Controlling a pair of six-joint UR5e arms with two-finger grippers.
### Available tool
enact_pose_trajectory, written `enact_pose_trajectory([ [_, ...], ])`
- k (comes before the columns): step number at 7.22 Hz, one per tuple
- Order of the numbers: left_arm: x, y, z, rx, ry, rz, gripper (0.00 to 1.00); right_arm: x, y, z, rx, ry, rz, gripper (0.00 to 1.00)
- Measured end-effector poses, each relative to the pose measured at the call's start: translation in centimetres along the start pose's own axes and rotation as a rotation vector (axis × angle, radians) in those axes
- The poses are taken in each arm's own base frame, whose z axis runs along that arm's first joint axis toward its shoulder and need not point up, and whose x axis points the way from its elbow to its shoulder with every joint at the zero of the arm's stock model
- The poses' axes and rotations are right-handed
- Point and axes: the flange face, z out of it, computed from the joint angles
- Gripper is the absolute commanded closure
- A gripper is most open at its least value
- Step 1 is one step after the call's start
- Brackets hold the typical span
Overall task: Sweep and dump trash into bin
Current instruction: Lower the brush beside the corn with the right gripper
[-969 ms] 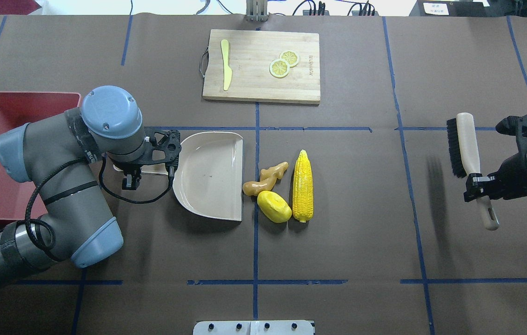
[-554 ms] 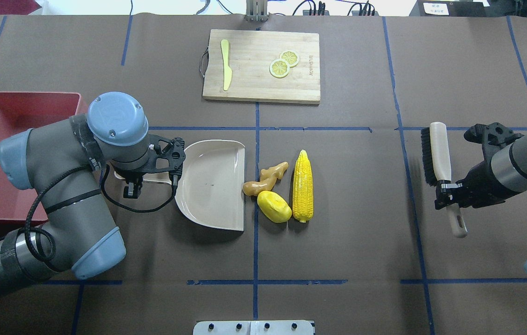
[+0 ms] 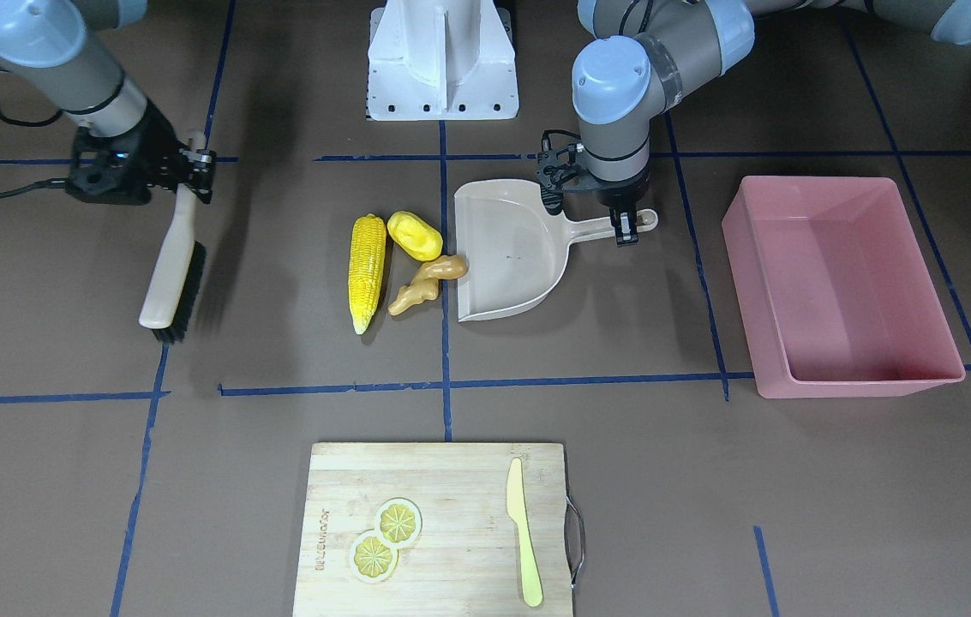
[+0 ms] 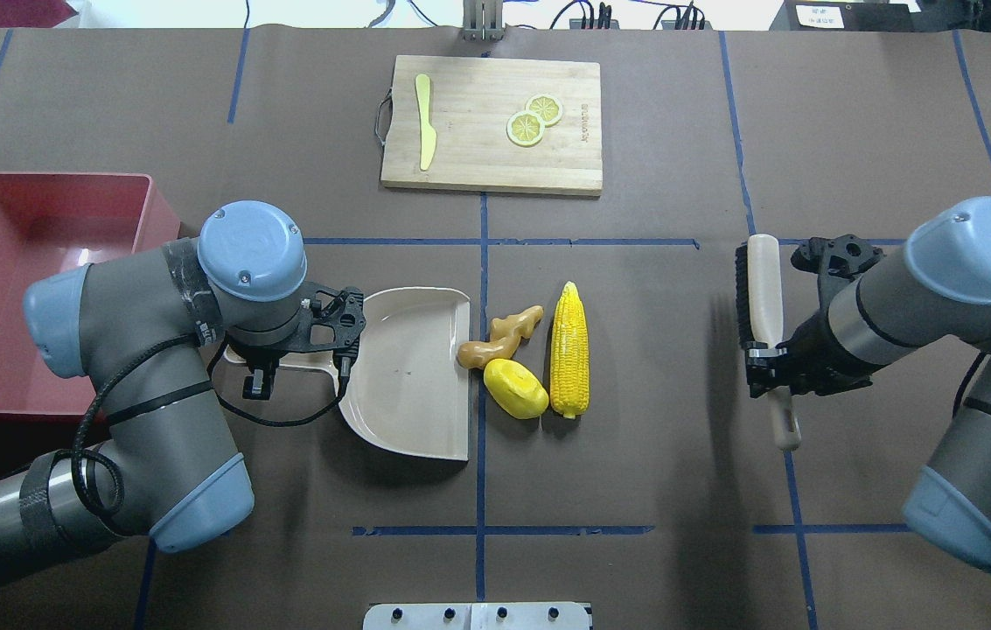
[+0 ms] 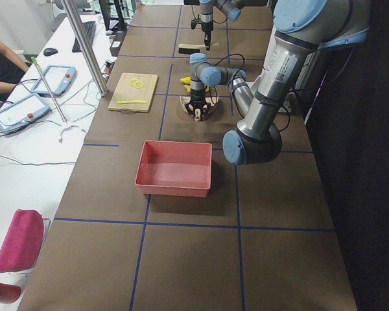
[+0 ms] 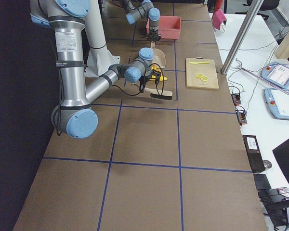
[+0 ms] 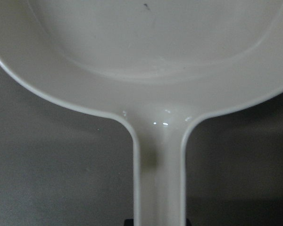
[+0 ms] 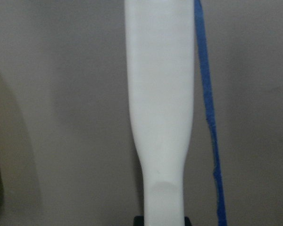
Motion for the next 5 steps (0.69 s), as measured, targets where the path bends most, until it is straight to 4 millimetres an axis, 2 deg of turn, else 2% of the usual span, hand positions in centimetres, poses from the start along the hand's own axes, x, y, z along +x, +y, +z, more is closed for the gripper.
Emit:
enact_pose_trajectory([
  [2, -0.1, -0.1, 0.3, -0.009, 0.005, -0.002, 1.0, -5.5, 1.8, 0.7, -0.006, 0.037, -0.012, 1.0],
  [3, -0.2, -0.2, 0.4, -0.011, 0.006, -0.003, 1.0, -7.1, 2.6, 1.0, -0.01, 0.051, -0.024, 1.0],
  [5, -0.6, -0.7, 0.2, -0.013, -0.003, -0.005, 1.0, -8.2, 3.6, 1.6, -0.009, 0.065, -0.042, 1.0],
])
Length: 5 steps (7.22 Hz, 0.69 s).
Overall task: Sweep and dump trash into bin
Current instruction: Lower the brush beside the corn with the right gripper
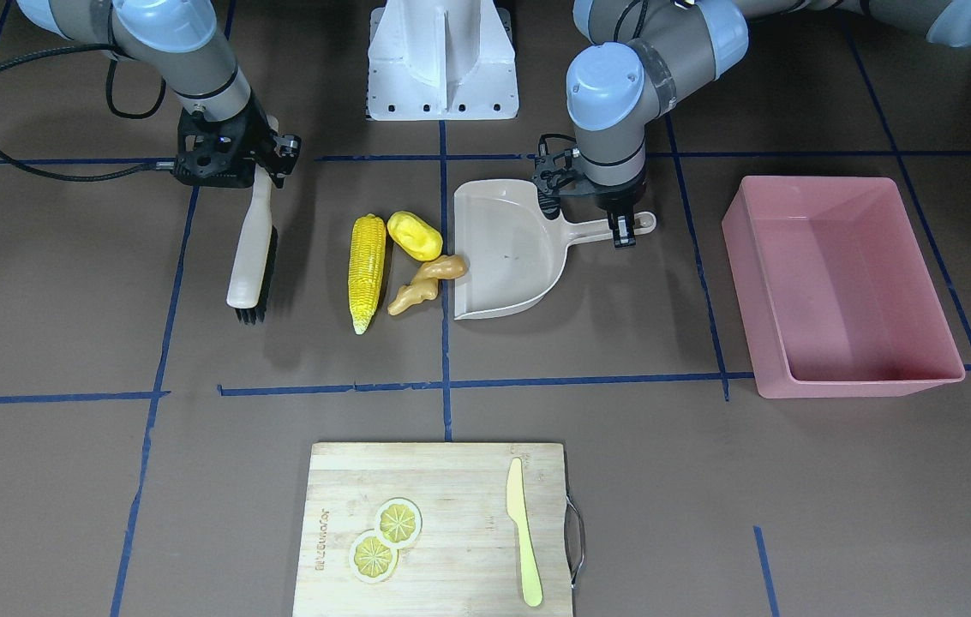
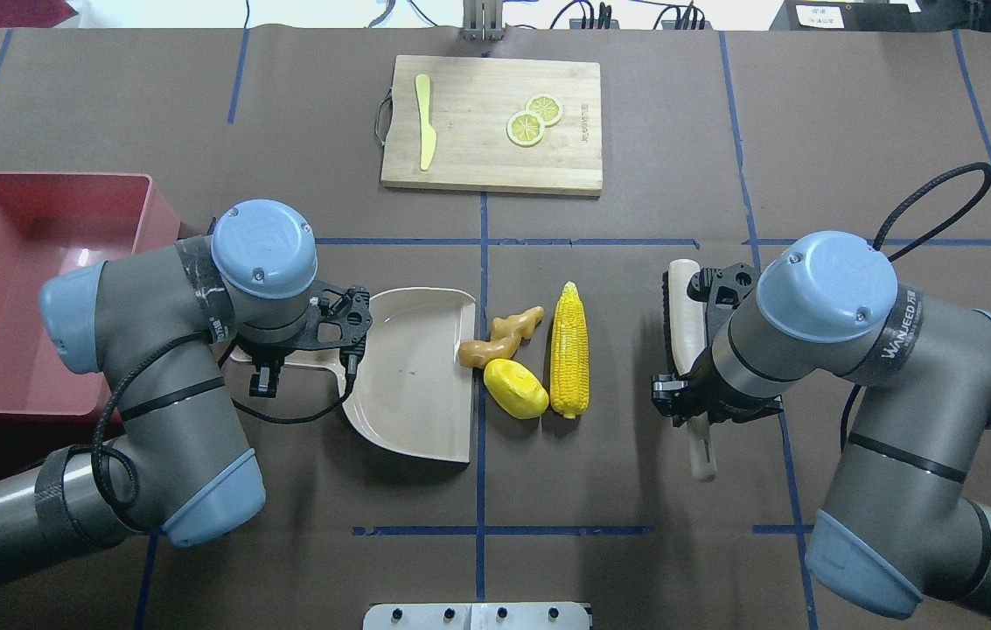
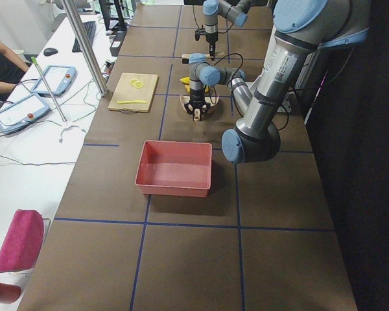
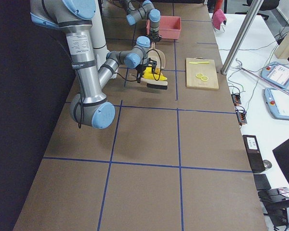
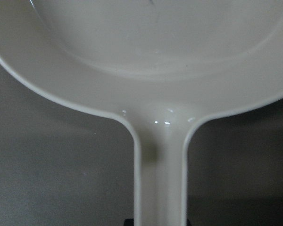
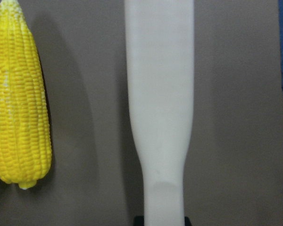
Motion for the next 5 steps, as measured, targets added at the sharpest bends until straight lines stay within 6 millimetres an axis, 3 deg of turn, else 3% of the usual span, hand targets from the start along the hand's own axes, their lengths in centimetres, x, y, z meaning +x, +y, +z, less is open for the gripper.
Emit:
enact_pose_trajectory([
  [3, -0.8, 0.1, 0.0, -0.014, -0.024, -0.01, 1.0, -0.7, 1.1, 1.0, 0.002, 0.014, -0.021, 1.0],
  [5, -0.9, 0.1, -0.2, -0.014, -0.027, -0.013, 1.0, -1.4, 2.6, 2.8, -0.007, 0.043, -0.042, 1.0],
])
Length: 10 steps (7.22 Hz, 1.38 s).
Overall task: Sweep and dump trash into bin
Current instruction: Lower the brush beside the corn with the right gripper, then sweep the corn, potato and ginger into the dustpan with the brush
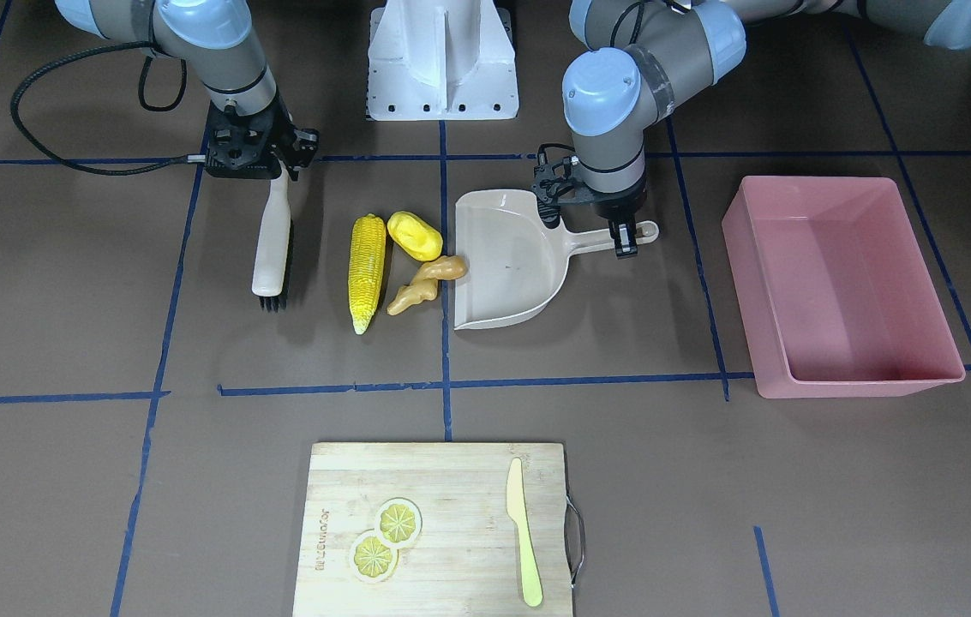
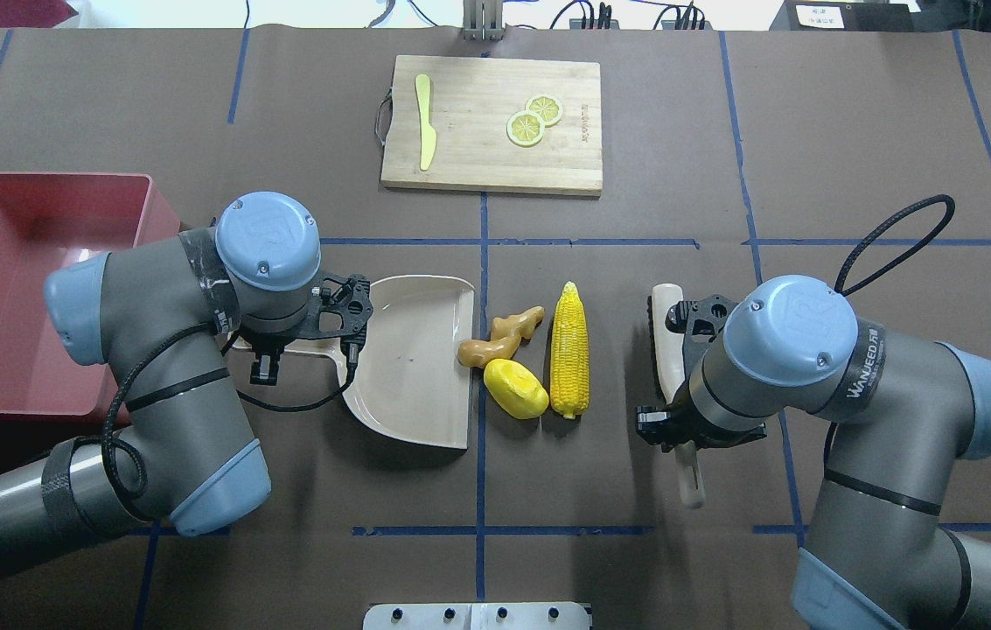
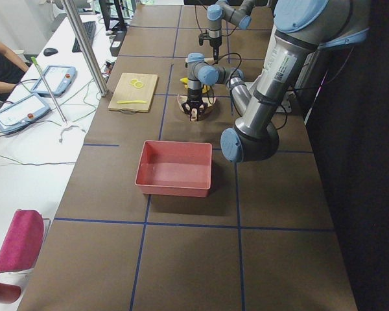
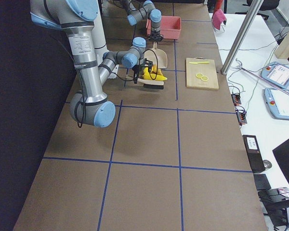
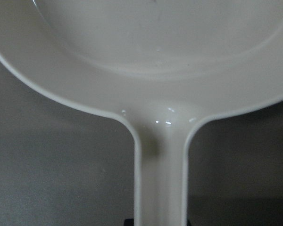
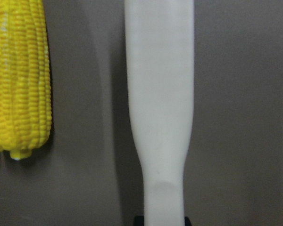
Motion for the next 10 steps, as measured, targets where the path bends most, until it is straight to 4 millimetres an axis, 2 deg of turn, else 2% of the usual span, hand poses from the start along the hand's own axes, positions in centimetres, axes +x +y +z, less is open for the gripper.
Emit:
enact_pose_trajectory([
  [1, 0.0, -0.1, -0.1, 0.001, -0.001, -0.001, 1.0, -0.7, 0.6, 1.0, -0.013, 0.034, -0.005, 1.0],
  [3, -0.1, -0.1, -0.1, 0.002, 0.0, -0.001, 1.0, -3.4, 1.5, 2.0, -0.023, 0.114, -0.024, 1.0],
  [6, -0.1, -0.2, -0.2, 0.003, -0.001, -0.002, 1.0, -6.9, 1.6, 3.4, -0.016, 0.16, -0.064, 1.0],
  [8, -0.1, -0.3, -0.3, 0.005, -0.001, -0.002, 1.0, -8.8, 2.0, 3.4, -0.013, 0.151, -0.084, 1.0],
  [10, -0.1, -0.3, -0.3, 0.006, -0.002, -0.002, 1.0, -12.3, 2.3, 3.1, -0.009, 0.13, -0.105, 1.0],
])
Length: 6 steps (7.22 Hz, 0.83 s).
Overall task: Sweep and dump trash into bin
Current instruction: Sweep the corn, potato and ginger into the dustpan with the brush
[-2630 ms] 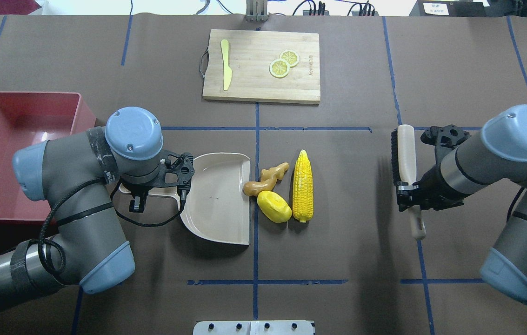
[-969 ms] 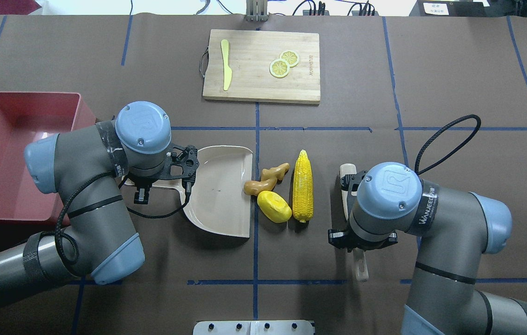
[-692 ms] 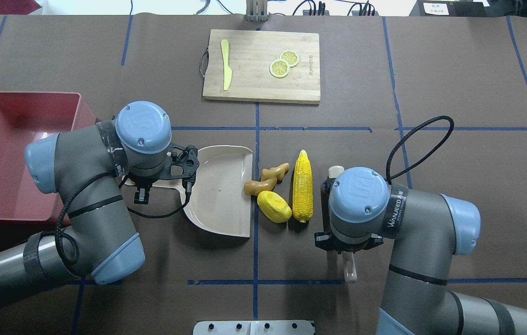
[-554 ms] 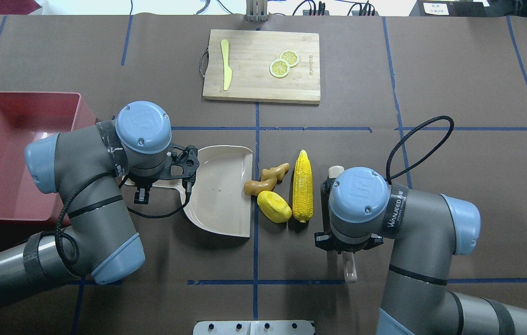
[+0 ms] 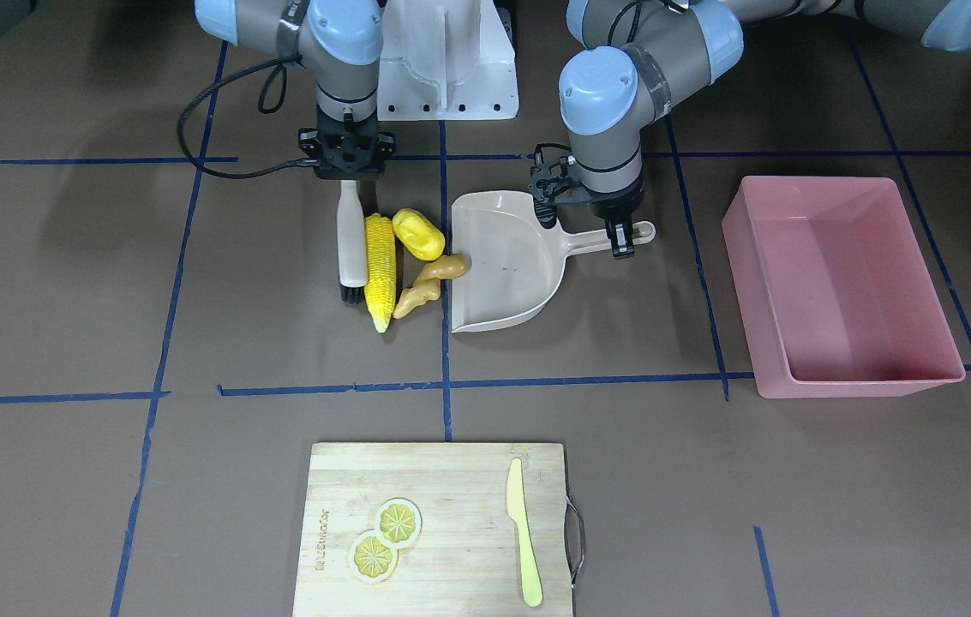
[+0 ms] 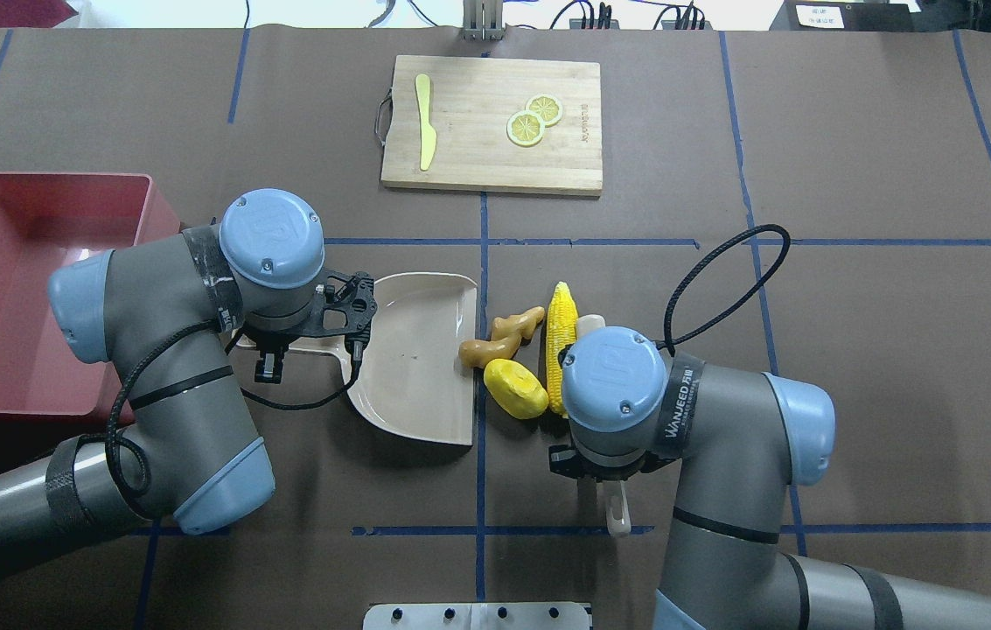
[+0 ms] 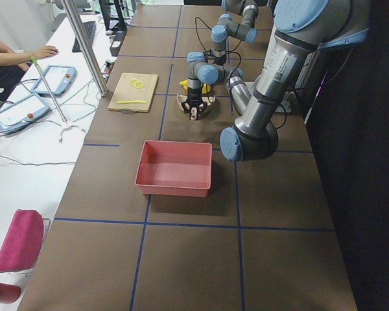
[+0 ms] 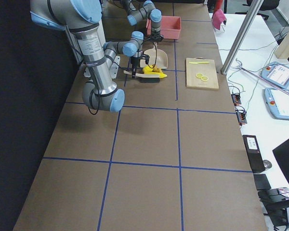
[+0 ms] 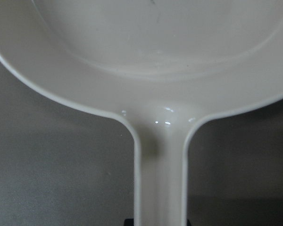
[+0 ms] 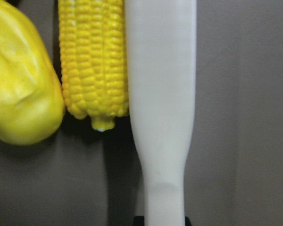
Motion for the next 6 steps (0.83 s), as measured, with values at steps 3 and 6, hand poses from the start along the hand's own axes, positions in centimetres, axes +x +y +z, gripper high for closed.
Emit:
enact_pose_trajectory([
  [3, 0.0, 0.0, 0.0, -0.002, -0.001, -0.003, 1.0, -3.0, 0.7, -1.0, 0.033, -0.02, -0.033, 1.0],
  [6, 0.1, -0.3, -0.1, 0.002, -0.001, -0.02, 0.99, -6.6, 0.6, -1.2, 0.046, -0.036, -0.074, 1.0],
])
